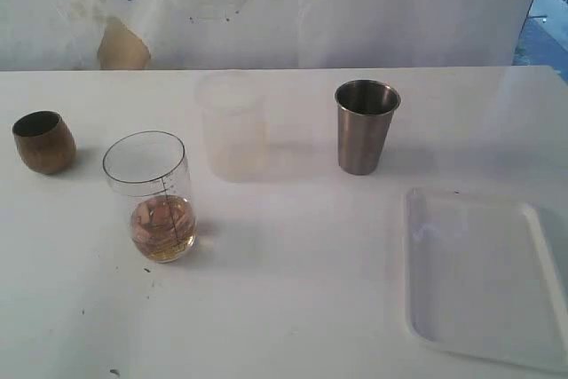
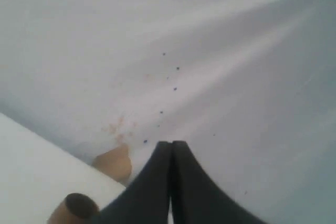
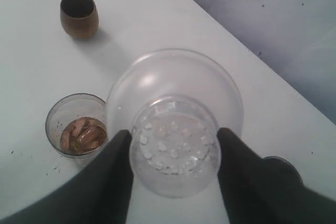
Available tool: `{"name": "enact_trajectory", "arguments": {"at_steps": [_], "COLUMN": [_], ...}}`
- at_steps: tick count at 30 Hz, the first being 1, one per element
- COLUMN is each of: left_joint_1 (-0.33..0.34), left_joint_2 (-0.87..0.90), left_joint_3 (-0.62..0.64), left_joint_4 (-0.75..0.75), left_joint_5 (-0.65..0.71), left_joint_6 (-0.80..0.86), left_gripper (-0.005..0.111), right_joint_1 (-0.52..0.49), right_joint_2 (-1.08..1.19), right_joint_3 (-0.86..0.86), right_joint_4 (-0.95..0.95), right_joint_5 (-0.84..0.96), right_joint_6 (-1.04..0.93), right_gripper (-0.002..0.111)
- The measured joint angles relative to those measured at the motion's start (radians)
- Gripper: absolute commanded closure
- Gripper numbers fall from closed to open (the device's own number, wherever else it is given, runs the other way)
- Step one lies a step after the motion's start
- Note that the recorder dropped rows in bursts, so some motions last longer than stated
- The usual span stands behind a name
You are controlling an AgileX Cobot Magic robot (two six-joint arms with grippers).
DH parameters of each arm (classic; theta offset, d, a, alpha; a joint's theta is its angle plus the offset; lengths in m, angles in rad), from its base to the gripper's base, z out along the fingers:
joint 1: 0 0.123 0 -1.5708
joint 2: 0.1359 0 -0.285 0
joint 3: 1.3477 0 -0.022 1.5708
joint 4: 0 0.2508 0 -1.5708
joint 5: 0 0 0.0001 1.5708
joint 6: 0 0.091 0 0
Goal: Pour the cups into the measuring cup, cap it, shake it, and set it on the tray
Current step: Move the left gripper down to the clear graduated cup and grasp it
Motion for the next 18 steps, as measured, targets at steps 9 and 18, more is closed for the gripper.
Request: {"name": "enact_trajectory", "arguments": {"at_steps": [9,18], "left_joint_1": [0.000,0.000], "left_joint_2": [0.638,1.082], "left_joint_3": [-0.502,-0.755], "left_joint_4": [-0.061,-0.531], "left_joint_5": [0.515,0.918], "left_joint_6": [0.422,0.965], "left_gripper": [0.095,0.050], "right_joint_1": [-0.004,-0.027], "right_joint_2": [0.000,0.000], "right_joint_3": [0.004,0.004], "right_joint_4": [-0.039,-0.039], "right_joint_5": [0.002,0.002], "right_joint_6": [0.036,0.055], "right_gripper": [0.108,0.108]}}
